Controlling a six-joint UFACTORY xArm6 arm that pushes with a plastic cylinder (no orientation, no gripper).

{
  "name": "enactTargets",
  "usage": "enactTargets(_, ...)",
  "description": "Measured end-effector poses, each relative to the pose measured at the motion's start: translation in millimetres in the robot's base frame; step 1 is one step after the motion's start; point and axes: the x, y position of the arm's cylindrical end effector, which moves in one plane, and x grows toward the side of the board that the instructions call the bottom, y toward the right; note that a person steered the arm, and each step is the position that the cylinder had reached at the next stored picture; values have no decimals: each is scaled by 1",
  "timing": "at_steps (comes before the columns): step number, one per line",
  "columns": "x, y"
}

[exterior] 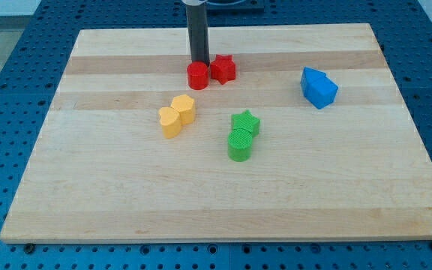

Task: Move your arm to the right side of the blue blocks

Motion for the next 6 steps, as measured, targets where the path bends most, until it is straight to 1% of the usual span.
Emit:
enactTargets(1, -16, 0)
enactTargets(2, -46, 24)
enactTargets(3, -59, 81)
enactTargets(4, -50, 164)
enactTargets(5, -29, 217)
enactTargets(6, 39, 257)
